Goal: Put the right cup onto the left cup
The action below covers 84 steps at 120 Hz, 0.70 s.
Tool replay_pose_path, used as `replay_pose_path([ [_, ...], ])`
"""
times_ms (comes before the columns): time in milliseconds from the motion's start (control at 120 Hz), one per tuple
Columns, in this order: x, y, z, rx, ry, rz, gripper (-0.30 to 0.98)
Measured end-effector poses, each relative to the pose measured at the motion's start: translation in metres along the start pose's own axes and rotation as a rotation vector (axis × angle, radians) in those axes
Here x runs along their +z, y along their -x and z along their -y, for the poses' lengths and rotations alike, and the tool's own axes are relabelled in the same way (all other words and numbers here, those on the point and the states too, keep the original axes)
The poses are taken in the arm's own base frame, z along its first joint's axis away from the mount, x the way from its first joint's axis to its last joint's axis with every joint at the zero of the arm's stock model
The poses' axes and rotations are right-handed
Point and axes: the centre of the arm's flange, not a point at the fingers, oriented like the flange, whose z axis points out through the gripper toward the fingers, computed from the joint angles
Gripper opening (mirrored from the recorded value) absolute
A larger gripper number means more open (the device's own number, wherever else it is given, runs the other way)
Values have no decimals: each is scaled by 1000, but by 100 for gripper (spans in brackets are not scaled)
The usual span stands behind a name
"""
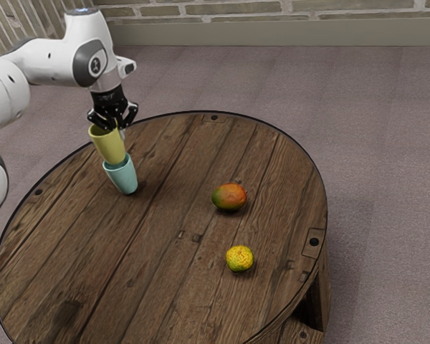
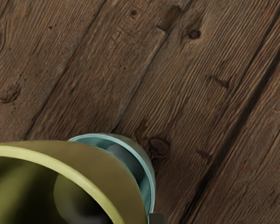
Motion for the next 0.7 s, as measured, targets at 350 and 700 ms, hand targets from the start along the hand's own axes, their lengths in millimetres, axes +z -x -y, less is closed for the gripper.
replay_pose_path([
  [350,17,-1,-1,-34,7,26,12],
  [700,-79,5,-4,-6,72,-93,56],
])
